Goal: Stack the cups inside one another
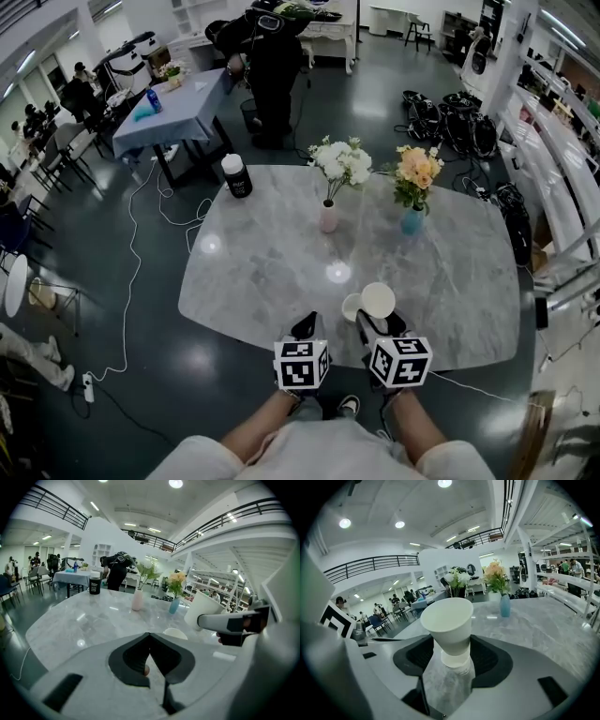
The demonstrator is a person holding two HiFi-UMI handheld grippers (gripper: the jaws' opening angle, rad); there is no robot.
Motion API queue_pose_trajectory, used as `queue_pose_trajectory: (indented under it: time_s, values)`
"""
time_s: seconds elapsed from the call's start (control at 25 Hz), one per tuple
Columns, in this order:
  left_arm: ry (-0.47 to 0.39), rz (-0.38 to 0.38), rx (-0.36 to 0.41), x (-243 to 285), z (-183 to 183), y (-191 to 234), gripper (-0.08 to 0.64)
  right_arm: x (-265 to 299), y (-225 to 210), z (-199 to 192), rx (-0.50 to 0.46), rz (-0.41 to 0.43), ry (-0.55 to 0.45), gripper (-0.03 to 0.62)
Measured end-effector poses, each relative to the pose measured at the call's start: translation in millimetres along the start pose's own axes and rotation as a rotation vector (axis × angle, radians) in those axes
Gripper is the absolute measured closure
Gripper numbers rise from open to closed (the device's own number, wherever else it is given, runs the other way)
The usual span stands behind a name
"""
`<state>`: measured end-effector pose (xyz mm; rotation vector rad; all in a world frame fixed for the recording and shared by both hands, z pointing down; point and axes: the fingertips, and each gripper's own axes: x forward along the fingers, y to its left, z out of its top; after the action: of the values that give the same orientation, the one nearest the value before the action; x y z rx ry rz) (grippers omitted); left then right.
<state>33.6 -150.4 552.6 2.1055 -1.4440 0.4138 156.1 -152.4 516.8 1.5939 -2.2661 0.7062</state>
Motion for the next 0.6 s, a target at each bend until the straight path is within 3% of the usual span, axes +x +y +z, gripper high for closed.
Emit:
queue_pose_trajectory:
  time_s: [0.2, 0.6]
  values:
    - [0.021, 0.021, 0.014, 2, -9, 1, 0.565, 4, 3, -8, 0.014, 0.027, 0.013, 0.370]
    - [0.068, 0.020, -0.031, 13, -24, 1, 0.565, 18, 2, -22, 0.029, 0.042, 0.050, 0.370]
